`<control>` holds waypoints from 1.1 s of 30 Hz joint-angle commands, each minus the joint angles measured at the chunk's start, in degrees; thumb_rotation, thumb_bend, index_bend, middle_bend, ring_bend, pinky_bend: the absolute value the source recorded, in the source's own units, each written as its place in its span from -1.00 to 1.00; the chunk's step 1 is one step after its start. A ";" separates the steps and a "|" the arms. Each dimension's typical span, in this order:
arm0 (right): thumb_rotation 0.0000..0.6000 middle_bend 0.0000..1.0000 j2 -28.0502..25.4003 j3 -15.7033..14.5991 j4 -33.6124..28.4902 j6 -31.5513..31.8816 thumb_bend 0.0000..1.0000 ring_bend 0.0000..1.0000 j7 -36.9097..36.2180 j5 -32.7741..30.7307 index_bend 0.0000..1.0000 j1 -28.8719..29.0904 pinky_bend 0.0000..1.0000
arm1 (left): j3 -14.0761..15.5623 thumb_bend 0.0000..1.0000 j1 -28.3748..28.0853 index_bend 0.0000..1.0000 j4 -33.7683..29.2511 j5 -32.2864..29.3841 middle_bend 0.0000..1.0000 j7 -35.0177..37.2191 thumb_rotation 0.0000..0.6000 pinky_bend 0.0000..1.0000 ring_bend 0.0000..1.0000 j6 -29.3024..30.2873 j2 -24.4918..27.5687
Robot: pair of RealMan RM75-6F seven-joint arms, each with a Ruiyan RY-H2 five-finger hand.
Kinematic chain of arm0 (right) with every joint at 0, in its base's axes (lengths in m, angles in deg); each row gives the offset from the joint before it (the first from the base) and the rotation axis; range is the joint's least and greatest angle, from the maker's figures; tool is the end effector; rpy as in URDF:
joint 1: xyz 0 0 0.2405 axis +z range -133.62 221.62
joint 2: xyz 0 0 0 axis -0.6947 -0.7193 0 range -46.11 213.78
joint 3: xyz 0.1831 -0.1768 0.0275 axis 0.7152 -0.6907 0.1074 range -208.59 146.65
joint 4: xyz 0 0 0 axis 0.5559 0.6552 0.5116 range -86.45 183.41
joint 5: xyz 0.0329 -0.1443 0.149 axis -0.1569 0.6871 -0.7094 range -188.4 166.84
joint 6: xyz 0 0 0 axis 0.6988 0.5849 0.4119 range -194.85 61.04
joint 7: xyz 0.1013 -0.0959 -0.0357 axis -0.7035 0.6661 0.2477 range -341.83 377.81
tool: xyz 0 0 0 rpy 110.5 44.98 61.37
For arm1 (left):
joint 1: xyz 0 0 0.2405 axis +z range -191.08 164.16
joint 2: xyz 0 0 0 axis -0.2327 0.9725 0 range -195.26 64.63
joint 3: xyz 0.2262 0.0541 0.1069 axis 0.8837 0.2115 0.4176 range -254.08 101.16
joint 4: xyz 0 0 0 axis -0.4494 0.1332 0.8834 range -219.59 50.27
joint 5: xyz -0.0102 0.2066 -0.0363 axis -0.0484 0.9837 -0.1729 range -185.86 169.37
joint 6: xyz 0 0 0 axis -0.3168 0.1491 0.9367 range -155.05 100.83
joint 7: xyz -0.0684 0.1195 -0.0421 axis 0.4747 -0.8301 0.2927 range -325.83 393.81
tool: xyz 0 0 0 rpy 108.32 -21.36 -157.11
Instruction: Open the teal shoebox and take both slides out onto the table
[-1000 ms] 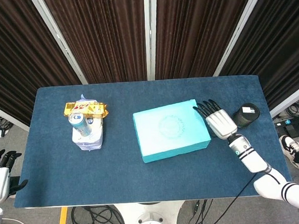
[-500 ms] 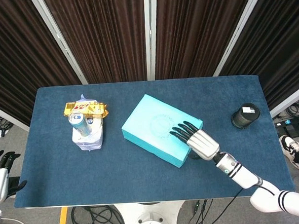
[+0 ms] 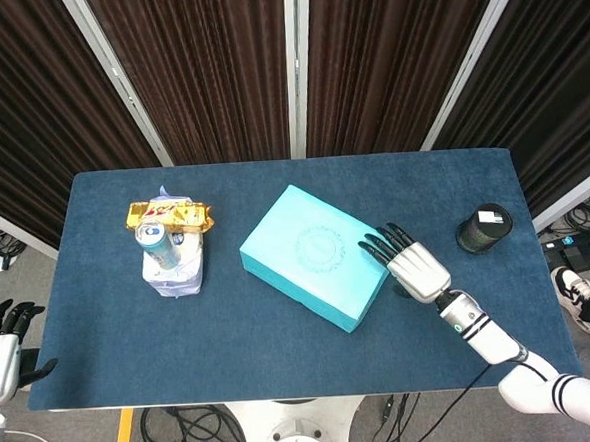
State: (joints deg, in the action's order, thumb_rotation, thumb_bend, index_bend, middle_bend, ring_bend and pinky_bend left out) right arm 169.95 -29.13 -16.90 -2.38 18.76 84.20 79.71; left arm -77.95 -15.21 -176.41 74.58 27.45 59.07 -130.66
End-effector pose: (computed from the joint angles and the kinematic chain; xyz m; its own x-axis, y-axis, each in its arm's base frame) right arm -0.2242 -0.3305 0.0178 0.6211 -0.0480 0.7822 -0.6595 -0.5711 0.4887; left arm -0.3283 0.1583 0.1554 0.4844 0.0392 0.8740 0.8691 0.0921 -0.4859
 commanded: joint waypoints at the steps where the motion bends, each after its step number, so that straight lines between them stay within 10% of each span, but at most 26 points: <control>1: 1.00 -0.83 4.06 0.22 5.59 1.37 -0.92 -1.00 -1.39 0.28 -0.94 0.40 -1.00 | 0.00 -1.00 0.26 -0.53 0.03 -0.43 -0.64 0.07 1.00 -0.89 -0.82 0.02 0.19; 11: 1.00 -0.71 14.45 -1.74 24.12 11.93 -0.80 -0.98 -8.97 5.63 -0.56 0.63 -1.00 | 0.16 -1.00 0.50 -0.53 -0.04 -0.69 -0.64 0.61 1.00 -0.89 -0.81 -0.40 0.35; 19: 1.00 -0.35 20.37 -3.23 37.37 19.23 -0.20 -0.65 -18.48 7.25 -0.04 0.11 -0.81 | 0.18 -1.00 0.46 -0.53 -0.37 -0.95 -0.64 0.50 1.00 -0.89 -0.81 -0.88 0.60; 33: 1.00 -0.27 20.09 3.44 31.75 12.93 0.06 -0.56 -47.91 -3.93 0.06 -0.28 -0.73 | 0.39 -1.00 0.16 -0.53 -2.00 -1.13 -0.64 -0.33 1.00 -0.89 -0.81 -1.94 1.60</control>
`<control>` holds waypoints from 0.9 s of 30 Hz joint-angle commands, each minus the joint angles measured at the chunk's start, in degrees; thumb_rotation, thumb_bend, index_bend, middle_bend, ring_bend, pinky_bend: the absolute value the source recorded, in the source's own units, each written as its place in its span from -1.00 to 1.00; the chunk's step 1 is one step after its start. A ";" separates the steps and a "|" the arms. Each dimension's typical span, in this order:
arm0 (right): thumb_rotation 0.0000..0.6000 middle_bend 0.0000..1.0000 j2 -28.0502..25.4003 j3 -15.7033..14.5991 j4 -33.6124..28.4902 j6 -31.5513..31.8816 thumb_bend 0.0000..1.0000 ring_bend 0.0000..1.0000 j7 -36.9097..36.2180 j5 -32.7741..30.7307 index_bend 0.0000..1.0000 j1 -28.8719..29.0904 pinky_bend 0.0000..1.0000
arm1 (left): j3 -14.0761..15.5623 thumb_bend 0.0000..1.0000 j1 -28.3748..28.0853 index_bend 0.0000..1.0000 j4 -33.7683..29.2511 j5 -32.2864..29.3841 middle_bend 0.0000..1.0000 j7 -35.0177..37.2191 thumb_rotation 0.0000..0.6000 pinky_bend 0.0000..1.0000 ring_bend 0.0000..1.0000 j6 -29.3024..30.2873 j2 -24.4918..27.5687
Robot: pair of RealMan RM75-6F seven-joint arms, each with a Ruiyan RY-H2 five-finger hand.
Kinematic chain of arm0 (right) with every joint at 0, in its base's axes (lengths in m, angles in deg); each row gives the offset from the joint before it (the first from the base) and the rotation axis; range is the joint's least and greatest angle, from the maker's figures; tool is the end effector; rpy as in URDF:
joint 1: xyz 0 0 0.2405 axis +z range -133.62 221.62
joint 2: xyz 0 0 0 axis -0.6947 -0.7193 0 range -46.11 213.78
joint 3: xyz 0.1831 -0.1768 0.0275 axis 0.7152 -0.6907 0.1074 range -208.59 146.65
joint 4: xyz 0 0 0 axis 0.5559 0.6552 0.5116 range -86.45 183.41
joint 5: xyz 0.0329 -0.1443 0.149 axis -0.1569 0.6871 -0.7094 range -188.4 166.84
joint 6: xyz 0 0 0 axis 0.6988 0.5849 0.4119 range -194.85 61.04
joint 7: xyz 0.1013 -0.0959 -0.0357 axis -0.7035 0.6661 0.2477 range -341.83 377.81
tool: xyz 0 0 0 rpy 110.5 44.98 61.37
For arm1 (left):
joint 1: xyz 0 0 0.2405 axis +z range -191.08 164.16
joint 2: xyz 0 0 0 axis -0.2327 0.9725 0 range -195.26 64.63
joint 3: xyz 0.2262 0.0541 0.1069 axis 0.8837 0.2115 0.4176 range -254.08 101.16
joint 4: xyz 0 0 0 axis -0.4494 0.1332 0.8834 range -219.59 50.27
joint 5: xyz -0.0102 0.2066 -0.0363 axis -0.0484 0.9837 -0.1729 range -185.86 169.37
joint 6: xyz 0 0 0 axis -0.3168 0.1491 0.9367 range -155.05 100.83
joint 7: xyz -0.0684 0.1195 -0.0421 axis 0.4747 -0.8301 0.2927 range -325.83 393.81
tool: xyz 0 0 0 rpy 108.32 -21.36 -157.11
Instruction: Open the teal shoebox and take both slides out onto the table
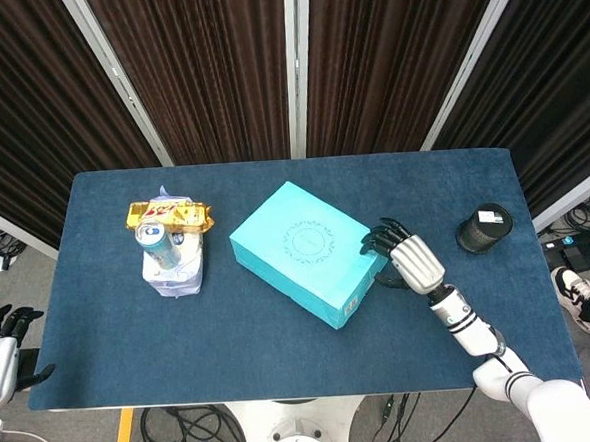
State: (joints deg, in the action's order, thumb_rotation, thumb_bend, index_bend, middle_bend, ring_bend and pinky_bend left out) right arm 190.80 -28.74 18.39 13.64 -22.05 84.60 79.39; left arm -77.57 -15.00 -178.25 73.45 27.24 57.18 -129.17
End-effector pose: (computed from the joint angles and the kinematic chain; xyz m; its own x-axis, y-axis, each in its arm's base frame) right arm -0.2381 -0.3485 -0.0090 0.1295 -0.0915 0.9874 -0.8401 -0.5390 0.0602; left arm -0.3296 0.1551 0.1566 0.4765 0.0827 0.8753 0.8686 0.1095 -0.4833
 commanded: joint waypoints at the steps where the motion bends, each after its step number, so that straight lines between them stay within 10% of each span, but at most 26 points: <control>1: 1.00 -0.27 -1.18 3.89 -4.73 -4.18 0.06 -0.56 -9.12 -5.53 0.06 0.09 -0.73 | 0.00 -1.00 -0.07 -0.53 -0.32 0.04 -0.64 -0.23 1.00 -0.89 -0.81 -0.08 0.20; 20: 1.00 -0.26 -9.47 22.22 -27.69 -31.09 -0.12 -0.55 -22.50 -32.86 0.05 3.08 -0.82 | 0.37 -1.00 -0.58 -0.53 -2.61 -0.25 -0.64 -1.36 1.00 -0.89 -0.81 -1.44 1.59; 27: 1.00 -0.68 -7.79 27.20 -25.38 -34.44 -0.31 -0.93 -13.19 -41.44 -0.69 6.40 -1.00 | 0.48 -1.00 -0.57 -0.53 -2.42 -0.39 -0.64 -0.94 1.00 -0.89 -0.81 -1.67 1.51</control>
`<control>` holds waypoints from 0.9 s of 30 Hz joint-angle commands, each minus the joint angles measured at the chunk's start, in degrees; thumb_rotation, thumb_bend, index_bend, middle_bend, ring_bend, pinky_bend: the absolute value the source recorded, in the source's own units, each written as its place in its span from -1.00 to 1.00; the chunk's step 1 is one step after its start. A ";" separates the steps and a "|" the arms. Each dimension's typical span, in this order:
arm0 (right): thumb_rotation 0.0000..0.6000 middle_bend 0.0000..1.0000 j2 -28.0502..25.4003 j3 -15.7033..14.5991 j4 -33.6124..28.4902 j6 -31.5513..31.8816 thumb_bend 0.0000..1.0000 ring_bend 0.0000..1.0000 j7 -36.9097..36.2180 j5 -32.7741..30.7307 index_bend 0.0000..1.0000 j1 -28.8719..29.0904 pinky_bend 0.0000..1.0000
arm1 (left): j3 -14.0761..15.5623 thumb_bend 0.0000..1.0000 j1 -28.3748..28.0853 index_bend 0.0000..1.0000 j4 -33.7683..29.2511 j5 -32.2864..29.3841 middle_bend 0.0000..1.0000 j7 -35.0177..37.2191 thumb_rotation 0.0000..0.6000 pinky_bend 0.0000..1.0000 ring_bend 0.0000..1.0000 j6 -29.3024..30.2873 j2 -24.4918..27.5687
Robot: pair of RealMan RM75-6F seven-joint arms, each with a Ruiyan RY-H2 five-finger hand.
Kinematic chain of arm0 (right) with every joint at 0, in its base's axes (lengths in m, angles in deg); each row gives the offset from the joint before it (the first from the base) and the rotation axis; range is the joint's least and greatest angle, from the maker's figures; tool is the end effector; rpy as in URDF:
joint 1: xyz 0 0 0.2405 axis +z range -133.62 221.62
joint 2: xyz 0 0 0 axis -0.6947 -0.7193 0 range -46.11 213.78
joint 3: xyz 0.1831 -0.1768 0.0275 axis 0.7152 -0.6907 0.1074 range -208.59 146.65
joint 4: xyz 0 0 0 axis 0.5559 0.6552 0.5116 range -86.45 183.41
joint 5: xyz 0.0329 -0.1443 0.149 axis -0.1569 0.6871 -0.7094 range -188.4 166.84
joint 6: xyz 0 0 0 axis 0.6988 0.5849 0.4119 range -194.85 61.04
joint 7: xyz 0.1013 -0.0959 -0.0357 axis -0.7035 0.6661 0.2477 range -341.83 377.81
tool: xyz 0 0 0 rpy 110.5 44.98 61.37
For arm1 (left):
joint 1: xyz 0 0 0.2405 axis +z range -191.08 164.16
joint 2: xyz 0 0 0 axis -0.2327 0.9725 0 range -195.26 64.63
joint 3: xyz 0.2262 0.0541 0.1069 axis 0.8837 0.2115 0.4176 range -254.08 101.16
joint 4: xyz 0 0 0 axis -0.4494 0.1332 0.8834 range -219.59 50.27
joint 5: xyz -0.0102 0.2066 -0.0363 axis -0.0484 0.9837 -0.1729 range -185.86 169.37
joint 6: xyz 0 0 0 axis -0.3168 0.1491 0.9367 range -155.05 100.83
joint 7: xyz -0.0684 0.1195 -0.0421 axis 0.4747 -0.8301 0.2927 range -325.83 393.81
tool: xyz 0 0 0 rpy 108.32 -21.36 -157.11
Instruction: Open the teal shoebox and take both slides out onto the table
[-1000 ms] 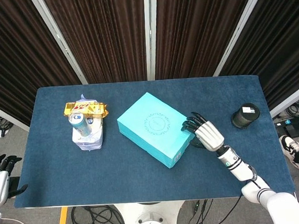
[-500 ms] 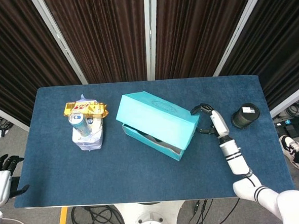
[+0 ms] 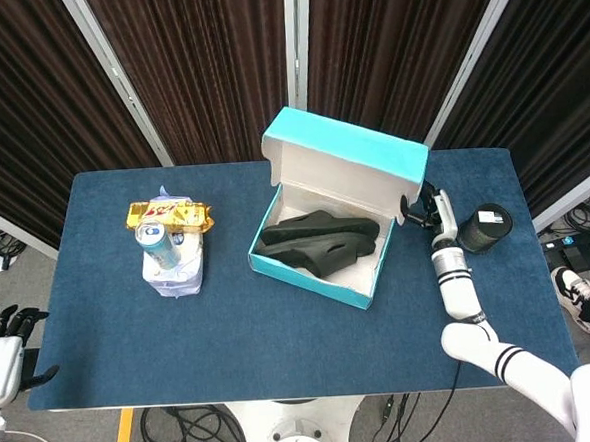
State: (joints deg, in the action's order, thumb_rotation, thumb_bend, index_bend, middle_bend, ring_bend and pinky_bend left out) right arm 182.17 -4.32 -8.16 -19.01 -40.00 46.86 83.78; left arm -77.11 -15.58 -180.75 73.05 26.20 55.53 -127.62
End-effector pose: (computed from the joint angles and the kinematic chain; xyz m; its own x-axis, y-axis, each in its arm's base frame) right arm -0.2253 -0.4235 0.0135 -0.8111 -0.0139 0.5848 -0.5803 0.1449 -0.8014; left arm -0.3245 0.1559 0.1565 0.4739 0.1173 0.8727 0.8685 0.1010 -0.4852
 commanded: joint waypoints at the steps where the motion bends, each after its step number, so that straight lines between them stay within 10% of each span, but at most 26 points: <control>1: 1.00 -0.82 1.25 3.91 1.65 -1.57 -0.37 -0.98 6.41 -5.55 -0.85 2.42 -1.00 | 0.05 -1.00 0.02 -0.53 0.21 -0.01 -0.64 0.24 1.00 -0.89 -0.81 -0.04 -0.07; 10: 1.00 -1.00 3.01 7.17 5.86 14.38 -0.70 -1.00 18.73 -4.53 -1.00 3.92 -1.00 | 0.06 -1.00 -0.01 -0.53 0.87 -0.70 -0.64 0.70 1.00 -0.89 -0.81 -0.65 -0.23; 18: 1.00 -1.00 -7.54 -6.63 -4.67 18.07 -0.80 -1.00 25.45 14.11 -1.00 -0.04 -1.00 | -0.14 -1.00 -0.35 -0.53 0.82 -0.31 -0.64 0.84 1.00 -0.89 -0.81 -0.64 -0.26; 22: 1.00 -0.69 -13.50 -11.63 -14.80 15.31 -0.82 -0.94 33.76 19.22 -0.81 -0.13 -0.93 | -0.05 -1.00 -0.42 -0.53 0.55 0.03 -0.64 0.81 1.00 -0.89 -0.81 -0.60 -0.26; 27: 1.00 -0.47 -17.43 -14.92 -24.00 7.28 -0.85 -0.67 43.85 19.15 -0.45 2.15 -0.47 | 0.18 -1.00 -0.02 -0.53 0.84 -0.10 -0.64 1.41 1.00 -0.89 -0.81 -0.32 -0.38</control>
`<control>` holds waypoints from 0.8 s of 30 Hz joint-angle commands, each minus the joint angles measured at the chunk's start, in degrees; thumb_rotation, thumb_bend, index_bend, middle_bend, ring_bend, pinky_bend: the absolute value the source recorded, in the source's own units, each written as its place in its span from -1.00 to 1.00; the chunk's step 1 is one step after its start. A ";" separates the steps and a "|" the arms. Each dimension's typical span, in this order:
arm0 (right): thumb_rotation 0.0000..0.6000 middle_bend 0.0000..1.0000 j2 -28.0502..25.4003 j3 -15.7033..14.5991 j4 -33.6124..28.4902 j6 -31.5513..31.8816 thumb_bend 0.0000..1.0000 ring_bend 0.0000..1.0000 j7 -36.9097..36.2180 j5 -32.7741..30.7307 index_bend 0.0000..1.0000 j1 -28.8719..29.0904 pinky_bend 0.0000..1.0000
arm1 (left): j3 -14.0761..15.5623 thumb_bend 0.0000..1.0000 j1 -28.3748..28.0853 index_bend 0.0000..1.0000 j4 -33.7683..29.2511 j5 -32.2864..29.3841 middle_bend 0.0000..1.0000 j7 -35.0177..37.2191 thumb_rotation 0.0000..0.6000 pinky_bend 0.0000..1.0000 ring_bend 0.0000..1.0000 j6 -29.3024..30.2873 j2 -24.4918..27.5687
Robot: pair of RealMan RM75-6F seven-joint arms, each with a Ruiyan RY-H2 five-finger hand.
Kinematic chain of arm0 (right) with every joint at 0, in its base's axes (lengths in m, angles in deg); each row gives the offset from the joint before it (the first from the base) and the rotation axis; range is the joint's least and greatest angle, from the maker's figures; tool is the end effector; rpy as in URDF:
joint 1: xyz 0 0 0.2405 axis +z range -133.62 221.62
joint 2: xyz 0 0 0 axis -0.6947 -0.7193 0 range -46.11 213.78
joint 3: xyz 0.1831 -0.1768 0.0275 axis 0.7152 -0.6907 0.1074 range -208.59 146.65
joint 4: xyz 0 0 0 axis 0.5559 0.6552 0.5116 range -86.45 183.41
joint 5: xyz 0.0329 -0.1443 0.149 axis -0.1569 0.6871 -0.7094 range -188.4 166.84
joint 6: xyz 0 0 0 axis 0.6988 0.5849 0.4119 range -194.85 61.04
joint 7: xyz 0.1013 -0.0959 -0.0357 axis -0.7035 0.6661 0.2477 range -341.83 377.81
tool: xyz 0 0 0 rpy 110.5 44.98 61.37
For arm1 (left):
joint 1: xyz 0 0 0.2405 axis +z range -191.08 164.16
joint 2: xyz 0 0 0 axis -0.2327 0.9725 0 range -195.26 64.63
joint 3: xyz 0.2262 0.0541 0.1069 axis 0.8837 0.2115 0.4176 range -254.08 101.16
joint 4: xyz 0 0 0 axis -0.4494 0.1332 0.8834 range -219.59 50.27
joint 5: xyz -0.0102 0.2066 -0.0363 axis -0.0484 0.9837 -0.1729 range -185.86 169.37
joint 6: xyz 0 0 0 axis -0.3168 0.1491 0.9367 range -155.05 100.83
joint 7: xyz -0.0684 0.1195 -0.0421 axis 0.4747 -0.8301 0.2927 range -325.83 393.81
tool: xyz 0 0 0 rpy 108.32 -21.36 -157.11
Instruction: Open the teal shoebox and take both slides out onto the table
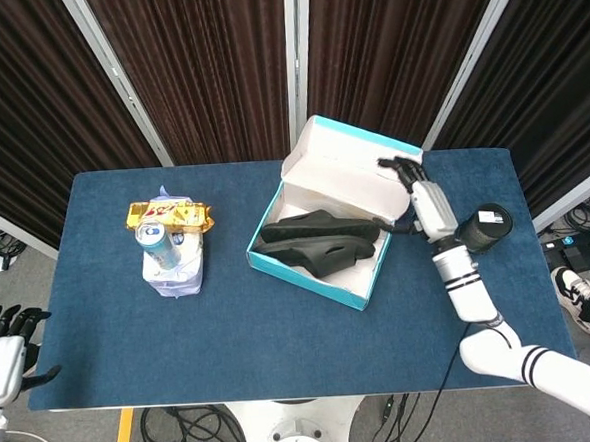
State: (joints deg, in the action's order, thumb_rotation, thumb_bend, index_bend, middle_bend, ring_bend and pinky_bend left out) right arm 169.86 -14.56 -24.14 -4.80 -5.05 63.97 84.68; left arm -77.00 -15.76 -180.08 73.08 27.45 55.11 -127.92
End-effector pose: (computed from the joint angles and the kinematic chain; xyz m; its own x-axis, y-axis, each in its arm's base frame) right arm -0.1679 -0.3945 0.0571 -0.0939 -0.1322 0.9868 -0.9419 -0.3093 -0.1310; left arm -0.3264 0.1565 0.1547 0.4599 0.1224 0.8795 0.8760 0.0996 -0.4719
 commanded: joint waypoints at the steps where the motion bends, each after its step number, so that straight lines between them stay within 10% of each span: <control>1: 1.00 -0.47 -5.24 -4.89 -8.86 -8.51 -0.86 -0.66 10.49 1.23 -0.44 1.81 -0.46 | 0.11 -1.00 0.25 -0.53 0.29 -0.22 -0.64 0.28 1.00 -0.89 -0.81 0.12 -0.14; 7: 1.00 -0.49 -3.68 -5.62 -10.96 -16.83 -0.91 -0.66 20.26 -5.36 -0.42 5.68 -0.46 | 0.45 -1.00 0.52 -0.53 1.49 -0.20 -0.64 1.35 1.00 -0.89 -0.81 -0.05 -0.64; 24: 1.00 -0.58 -0.06 -4.09 -9.72 -14.53 -0.92 -0.77 28.43 -11.27 -0.58 7.00 -0.55 | 0.36 -1.00 0.41 -0.53 4.27 -0.43 -0.64 3.61 1.00 -0.89 -0.81 -0.91 -1.65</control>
State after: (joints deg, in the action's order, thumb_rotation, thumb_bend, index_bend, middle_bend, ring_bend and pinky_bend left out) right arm 169.85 -18.70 -33.83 -19.38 23.43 52.70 91.71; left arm -76.65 -15.34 -175.82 72.65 31.05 54.22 -129.56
